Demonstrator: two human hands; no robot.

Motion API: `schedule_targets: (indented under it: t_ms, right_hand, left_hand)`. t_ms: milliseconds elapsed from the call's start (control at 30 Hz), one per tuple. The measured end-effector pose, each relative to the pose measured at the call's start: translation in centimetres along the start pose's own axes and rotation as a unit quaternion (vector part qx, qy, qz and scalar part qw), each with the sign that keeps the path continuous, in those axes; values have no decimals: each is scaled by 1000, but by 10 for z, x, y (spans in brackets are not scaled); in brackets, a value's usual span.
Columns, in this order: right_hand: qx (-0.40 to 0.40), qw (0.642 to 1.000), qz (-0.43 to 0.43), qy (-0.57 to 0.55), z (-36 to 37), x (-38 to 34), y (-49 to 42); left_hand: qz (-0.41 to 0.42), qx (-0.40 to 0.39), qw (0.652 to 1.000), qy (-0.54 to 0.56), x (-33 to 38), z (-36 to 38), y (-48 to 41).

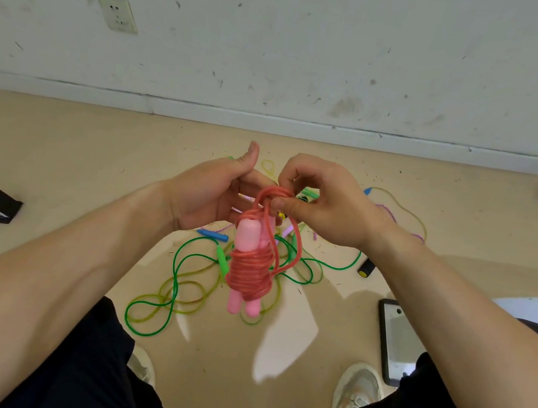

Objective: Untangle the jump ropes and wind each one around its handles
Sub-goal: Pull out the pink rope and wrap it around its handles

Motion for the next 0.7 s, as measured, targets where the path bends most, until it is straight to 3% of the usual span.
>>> schedule_targets:
  t_ms: [133, 267, 567, 700]
  right_hand:
    - [57, 994, -50, 78, -7, -9, 3]
    - [55, 992, -44, 106, 0, -6, 3]
    - [-15, 998, 61, 18, 7, 22, 1]
    - [-18, 995, 99, 10, 6, 31, 0]
  left_hand:
    - [4, -2, 1000, 4, 0, -6, -2]
    - [-6, 39, 999, 2, -9, -9, -5]
    - [-58, 11, 997, 49, -23, -4, -6]
    - [-52, 51, 996, 60, -23, -8, -10]
Point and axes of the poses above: each hand's wrist, its own y-axis away from the middle knuckle, its own z-axis out of the palm, x = y × z, the point moved 9 cm from there along -y, towards the middle knuckle, and after that the axes turned 5 degrees about z, right-handed, at the moved point
